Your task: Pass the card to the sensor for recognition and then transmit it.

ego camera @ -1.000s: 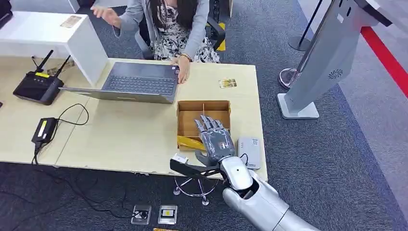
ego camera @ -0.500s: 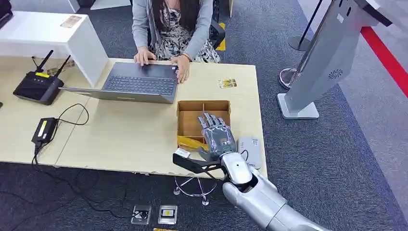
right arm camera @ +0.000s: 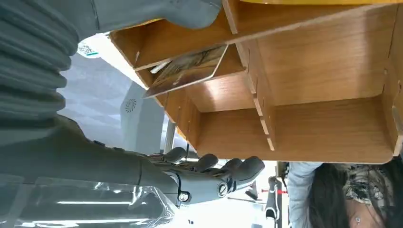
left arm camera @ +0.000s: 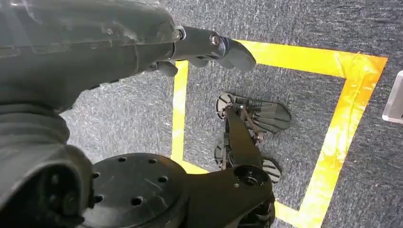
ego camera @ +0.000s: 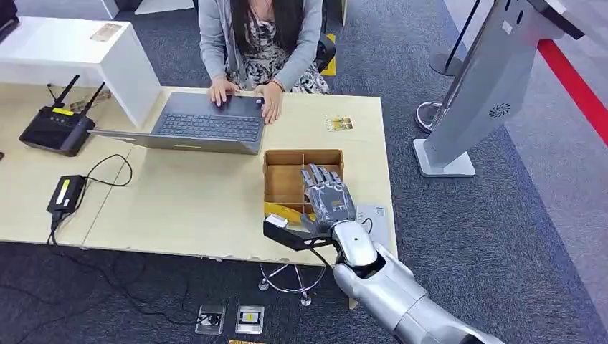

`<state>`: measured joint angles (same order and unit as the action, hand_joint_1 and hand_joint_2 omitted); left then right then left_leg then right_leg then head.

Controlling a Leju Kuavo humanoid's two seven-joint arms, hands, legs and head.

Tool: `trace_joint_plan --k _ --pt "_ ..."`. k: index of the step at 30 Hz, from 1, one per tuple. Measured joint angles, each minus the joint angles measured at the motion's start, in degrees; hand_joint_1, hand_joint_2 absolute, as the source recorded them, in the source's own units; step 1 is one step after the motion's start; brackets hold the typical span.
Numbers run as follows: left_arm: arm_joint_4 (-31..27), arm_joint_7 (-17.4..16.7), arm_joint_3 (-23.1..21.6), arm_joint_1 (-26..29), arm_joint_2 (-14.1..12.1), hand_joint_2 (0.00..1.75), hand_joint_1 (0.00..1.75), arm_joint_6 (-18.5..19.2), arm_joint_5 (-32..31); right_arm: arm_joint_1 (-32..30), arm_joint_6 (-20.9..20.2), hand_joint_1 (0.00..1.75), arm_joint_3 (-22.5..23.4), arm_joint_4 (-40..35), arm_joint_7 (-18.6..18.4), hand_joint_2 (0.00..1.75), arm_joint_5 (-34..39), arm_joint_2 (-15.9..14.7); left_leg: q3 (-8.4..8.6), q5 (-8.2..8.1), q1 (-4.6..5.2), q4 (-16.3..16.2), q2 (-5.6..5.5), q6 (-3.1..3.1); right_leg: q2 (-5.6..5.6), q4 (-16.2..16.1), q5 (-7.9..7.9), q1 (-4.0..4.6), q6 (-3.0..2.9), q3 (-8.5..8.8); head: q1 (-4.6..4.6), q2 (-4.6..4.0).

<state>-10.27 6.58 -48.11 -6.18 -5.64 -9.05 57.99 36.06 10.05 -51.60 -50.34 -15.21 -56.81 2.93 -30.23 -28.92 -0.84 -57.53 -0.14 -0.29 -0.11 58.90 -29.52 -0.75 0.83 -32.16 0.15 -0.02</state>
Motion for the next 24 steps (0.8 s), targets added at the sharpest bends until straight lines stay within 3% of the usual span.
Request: trace_joint_plan --k 24 --pt "0.0 0.0 0.0 -0.1 0.0 0.00 0.00 -1.0 0.7 1.9 2.3 0.00 1.5 5.4 0.3 1.75 0.2 0.9 0.00 0.00 0.00 0.0 0.00 0.00 0.02 0.0 0.00 0.00 0.00 -0.01 0.00 0.02"
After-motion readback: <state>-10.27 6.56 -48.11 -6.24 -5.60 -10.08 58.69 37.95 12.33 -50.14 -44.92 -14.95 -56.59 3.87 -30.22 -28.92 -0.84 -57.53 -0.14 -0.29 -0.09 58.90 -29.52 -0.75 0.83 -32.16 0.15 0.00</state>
